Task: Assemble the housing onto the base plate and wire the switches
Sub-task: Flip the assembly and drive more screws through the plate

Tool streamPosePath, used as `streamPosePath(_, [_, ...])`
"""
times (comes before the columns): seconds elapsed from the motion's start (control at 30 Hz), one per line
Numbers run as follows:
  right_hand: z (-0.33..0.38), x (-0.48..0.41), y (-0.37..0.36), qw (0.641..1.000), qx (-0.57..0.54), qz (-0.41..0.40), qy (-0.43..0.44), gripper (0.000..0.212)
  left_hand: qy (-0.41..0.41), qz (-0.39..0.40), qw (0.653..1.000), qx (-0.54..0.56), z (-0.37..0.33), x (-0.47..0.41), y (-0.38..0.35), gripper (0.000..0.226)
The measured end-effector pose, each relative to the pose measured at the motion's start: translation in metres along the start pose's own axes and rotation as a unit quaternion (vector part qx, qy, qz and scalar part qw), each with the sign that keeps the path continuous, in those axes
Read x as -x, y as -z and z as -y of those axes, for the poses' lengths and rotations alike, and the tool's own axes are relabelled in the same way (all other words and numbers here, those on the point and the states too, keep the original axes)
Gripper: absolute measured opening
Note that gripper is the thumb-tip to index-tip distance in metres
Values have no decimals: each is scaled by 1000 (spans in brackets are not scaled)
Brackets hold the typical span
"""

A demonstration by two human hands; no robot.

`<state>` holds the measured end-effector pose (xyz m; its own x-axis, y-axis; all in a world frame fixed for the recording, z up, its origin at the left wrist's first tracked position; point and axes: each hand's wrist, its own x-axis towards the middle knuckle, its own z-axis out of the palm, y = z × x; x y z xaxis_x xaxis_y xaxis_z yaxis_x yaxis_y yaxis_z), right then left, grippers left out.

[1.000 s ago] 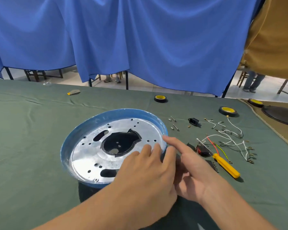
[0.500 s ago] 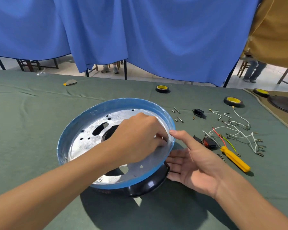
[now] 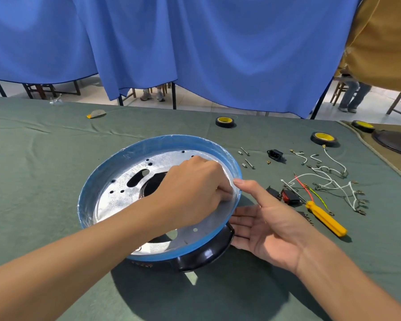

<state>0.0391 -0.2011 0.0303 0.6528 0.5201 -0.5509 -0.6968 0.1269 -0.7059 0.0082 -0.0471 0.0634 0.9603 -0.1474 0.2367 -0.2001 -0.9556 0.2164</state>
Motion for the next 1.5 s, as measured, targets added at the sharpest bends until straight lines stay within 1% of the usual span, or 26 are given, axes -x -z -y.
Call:
streamPosePath(0.07, [0,0,0,1000,-1,-1,1,83,-15,12,1000,0,1,1,-1,20])
streamPosePath(0.13, [-1,0,-1,1000,-4,0,3,82,-16,1,1000,19,1,3,-1,19])
streamPosePath(0.2, [-1,0,-1,1000,-5,0,6,81,4,-24,999,40,2,2,0,20])
streamPosePath(0.33, [-2,-1,0,1000,-5,0,6,81,38,-49,998,19,4,-2,-1,34])
streamPosePath(0.4, [-2,-1,0,1000,-2,1,6,82,20,-45,998,31,3,-2,-3,27])
streamPosePath(0.43, [-2,-1,0,1000,0,2,6,83,-3,-38,999,31,2,-2,-4,22])
streamPosePath(0.5, [-1,-1,0,1000,0,2,6,84,-53,-25,998,20,3,-2,-5,20])
streamPosePath(0.57, [-2,-1,0,1000,-3,1,7,83,-76,-19,995,55,6,-3,-5,21])
streamPosePath(0.63, [-2,-1,0,1000,-5,0,5,81,-80,-15,992,99,10,-3,-3,20])
streamPosePath(0.7, [-2,-2,0,1000,-9,0,1,81,-53,-33,991,121,15,-2,-1,14])
streamPosePath(0.77, [-1,-2,1,1000,-12,-1,-1,81,20,-66,992,102,21,-1,1,26])
streamPosePath(0.8, [-1,-2,1,1000,-13,-2,-1,82,68,-65,993,66,23,-1,4,31])
streamPosePath(0.87, [-1,-2,1,1000,-14,-5,-1,81,166,-22,986,10,30,-4,9,49])
streamPosePath(0.9, [-1,-2,1,1000,-14,-6,0,81,203,16,979,16,32,-4,8,59])
streamPosePath(0.93, [-1,-3,1,1000,-14,-6,0,81,229,56,971,41,33,-5,7,64])
streamPosePath(1.0, [-1,-3,1,1000,-12,-9,0,81,258,111,954,103,33,-5,3,63])
streamPosePath(1.03, [-2,-3,0,1000,-12,-11,1,81,271,117,946,137,33,-5,1,60])
streamPosePath(1.13, [-2,-4,0,1000,-15,-19,6,84,316,79,915,237,32,-4,-2,55])
streamPosePath(1.2, [-2,-4,-1,1000,-14,-20,6,87,330,67,903,266,32,-4,-2,51])
streamPosePath(1.3, [-3,-4,-1,1000,-15,-17,5,90,330,71,902,268,32,-5,-1,52])
streamPosePath(1.37, [-3,-5,0,1000,-23,-17,8,90,326,90,912,233,31,-6,1,53])
streamPosePath(1.43, [-3,-5,0,999,-28,-18,7,88,312,99,928,175,30,-5,2,53])
streamPosePath(1.47, [-3,-4,0,999,-28,-17,7,88,292,89,943,131,30,-5,1,53])
streamPosePath(1.5, [-4,-4,-1,999,-27,-15,8,87,265,64,959,81,30,-4,-1,53])
